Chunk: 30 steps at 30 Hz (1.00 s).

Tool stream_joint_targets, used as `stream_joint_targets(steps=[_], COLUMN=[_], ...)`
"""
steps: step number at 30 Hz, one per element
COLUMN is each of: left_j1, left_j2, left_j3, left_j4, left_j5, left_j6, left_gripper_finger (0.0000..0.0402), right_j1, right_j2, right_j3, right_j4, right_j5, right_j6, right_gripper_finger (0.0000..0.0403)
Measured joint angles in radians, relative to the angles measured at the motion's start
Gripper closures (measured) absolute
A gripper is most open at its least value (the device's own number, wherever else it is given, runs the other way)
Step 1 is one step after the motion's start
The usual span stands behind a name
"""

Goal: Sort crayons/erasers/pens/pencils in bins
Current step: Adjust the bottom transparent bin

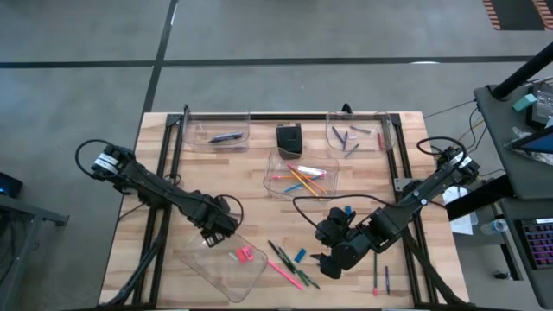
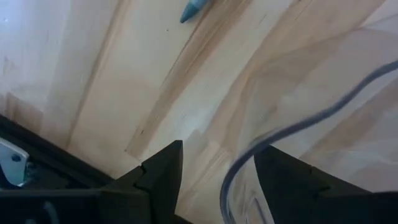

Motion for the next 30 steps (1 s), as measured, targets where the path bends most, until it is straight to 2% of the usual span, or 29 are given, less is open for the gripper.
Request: stream_joint_targets(steps=[4,10,15,18,22,27,30], left_j1=[-0.001,-0.001,-0.002,-0.005,-0.006,-0.003,0.001], left_j2=[-0.024,-0.078,-0.099,-0.073,-0.011,0.053,0.059], left_j3=[0.002,0.037,0.039,0.039,0.037,0.038,0.038], left_j4=[-0.005,0.004,0.146,0.238,0.301,0.3,0.299], left_j5=[-0.07,-0.101,-0.115,-0.115,-0.114,-0.117,-0.12], left_j6=[0.077,0.192,0.396,0.544,0.663,0.659,0.567], left_gripper_finger=[0.0217,0.0217,0.0217,0.0217,0.0217,0.0217,0.0223], right_j1=[0.0,0.0,0.0,0.0,0.0,0.0,0.0], right_j2=[0.0,0.0,0.0,0.0,0.0,0.0,0.0], right_j3=[0.0,0.0,0.0,0.0,0.0,0.0,0.0], right_j4=[0.0,0.0,0.003,0.003,0.003,0.0,0.0], right_j5=[0.001,0.035,0.037,0.037,0.036,0.036,0.036], right_j6=[-0.009,-0.01,-0.009,-0.008,-0.008,-0.007,-0.011], right_gripper_finger=[0.0064,0.0064,0.0064,0.0064,0.0064,0.0064,0.0064])
